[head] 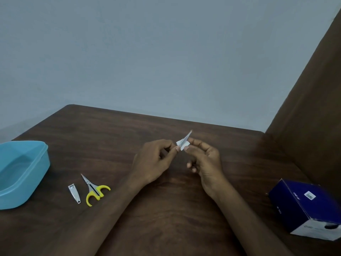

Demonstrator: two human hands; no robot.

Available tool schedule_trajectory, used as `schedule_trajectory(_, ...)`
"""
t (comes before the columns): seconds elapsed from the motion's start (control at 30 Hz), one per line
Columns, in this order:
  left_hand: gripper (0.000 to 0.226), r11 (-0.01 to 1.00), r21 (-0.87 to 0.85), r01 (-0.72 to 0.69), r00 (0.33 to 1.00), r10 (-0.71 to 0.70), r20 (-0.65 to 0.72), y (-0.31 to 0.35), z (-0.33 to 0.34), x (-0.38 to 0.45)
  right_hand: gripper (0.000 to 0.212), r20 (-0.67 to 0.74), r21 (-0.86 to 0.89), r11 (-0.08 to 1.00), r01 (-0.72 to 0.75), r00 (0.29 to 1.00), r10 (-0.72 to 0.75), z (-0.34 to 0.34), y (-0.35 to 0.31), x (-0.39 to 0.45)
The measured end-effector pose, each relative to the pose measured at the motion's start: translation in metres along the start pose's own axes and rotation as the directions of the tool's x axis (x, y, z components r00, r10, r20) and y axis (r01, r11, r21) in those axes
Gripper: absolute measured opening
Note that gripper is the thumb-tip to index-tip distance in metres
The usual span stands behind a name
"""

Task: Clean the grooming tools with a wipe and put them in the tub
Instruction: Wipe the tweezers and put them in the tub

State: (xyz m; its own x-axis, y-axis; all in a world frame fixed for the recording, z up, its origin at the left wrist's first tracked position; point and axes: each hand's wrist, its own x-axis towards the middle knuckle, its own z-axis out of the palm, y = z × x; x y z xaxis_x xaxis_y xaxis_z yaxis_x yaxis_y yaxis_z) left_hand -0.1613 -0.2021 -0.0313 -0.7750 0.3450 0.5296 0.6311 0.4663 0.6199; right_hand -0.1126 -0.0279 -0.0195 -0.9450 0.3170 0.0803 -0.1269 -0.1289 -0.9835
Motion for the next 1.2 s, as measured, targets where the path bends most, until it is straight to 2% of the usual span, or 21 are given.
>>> schedule_trajectory(0.07, 0.030, 1.000, 0.009, -0.013, 1.000, 0.013, -0.002, -0.001, 0.002, 0.001, 0.016, 0.018, 0.007, 1.000, -0.008, 1.000, 0.008, -0.001, 0.000, -0.001)
schedule_trajectory(0.23, 0.032, 0.998, 0.044, -0.042, 0.997, 0.039, 0.069, -0.003, 0.003, 0.001, 0.023, -0.073, 0.162, 0.986, -0.044, 0.996, 0.057, -0.006, -0.005, 0.002)
schedule_trajectory(0.43, 0.033, 0.998, 0.050, -0.032, 0.999, 0.030, 0.044, -0.001, 0.002, 0.001, 0.015, -0.003, 0.009, 1.000, -0.030, 1.000, 0.030, -0.002, 0.005, 0.003)
schedule_trajectory(0.67, 0.030, 0.987, 0.137, -0.085, 0.995, 0.076, 0.068, 0.001, 0.002, 0.002, 0.029, -0.071, 0.243, 0.970, -0.026, 0.997, 0.044, -0.009, -0.002, 0.008)
schedule_trajectory(0.93, 0.029, 0.983, 0.165, -0.086, 0.995, 0.075, 0.071, -0.001, 0.003, 0.001, 0.026, -0.097, 0.151, 0.988, -0.025, 0.994, 0.040, -0.006, 0.001, 0.008)
schedule_trajectory(1.1, 0.028, 0.986, 0.147, -0.084, 0.995, 0.075, 0.067, 0.001, 0.003, 0.001, 0.028, -0.096, 0.257, 0.966, -0.017, 0.994, 0.043, -0.008, -0.002, 0.007)
schedule_trajectory(1.2, 0.028, 0.989, 0.127, -0.081, 0.996, 0.075, 0.053, 0.003, 0.003, 0.000, 0.021, -0.137, 0.302, 0.953, -0.028, 0.988, 0.072, -0.006, -0.006, 0.006)
